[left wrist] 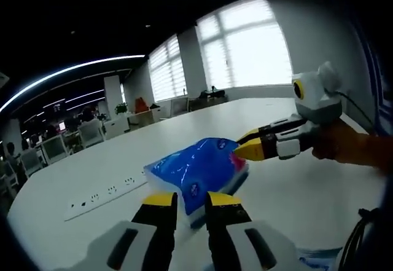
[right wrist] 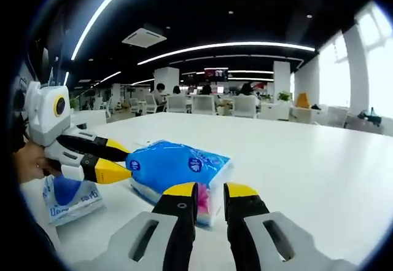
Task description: Arrange the tabletop items into an orderly group along one side of the table until the central work area is clear of visible clutter.
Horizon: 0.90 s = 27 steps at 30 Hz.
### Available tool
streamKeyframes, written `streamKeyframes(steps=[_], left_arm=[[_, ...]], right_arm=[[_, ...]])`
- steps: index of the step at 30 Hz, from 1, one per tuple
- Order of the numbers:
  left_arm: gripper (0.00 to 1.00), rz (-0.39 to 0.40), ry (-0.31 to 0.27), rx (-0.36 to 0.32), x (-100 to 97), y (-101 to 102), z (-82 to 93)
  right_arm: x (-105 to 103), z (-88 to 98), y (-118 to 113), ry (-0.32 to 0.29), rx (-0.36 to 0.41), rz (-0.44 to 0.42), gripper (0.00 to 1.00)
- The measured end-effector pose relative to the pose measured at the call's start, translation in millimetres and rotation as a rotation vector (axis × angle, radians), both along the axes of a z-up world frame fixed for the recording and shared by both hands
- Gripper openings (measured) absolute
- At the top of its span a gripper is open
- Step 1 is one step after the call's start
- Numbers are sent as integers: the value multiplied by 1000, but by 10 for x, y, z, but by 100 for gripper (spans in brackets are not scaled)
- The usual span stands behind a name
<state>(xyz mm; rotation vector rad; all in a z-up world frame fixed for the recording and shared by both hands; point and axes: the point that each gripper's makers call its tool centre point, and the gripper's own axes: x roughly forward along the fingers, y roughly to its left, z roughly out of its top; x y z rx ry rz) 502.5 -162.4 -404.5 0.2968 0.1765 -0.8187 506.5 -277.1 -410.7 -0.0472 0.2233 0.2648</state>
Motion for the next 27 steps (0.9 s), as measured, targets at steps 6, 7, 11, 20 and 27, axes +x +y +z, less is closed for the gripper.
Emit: streamKeyframes(steps=[6, 7, 11, 20, 27], left_arm=[[10, 7, -9, -36, 34, 13, 80], [10, 4, -9, -30, 34, 12, 75], [10, 4, 6, -23, 27, 18, 45], [0, 28, -2, -41, 57, 38, 28], [0, 15, -12, -34, 18, 21, 69]], right_arm=[[-7, -26, 20, 0, 14, -1, 14], [-11, -28, 16, 4, 21, -2, 14], [-13, -9, 3, 4, 36, -8, 14], [-28, 46, 62, -35, -48, 22, 0], [-96, 88, 58, -65, -118, 42, 0]])
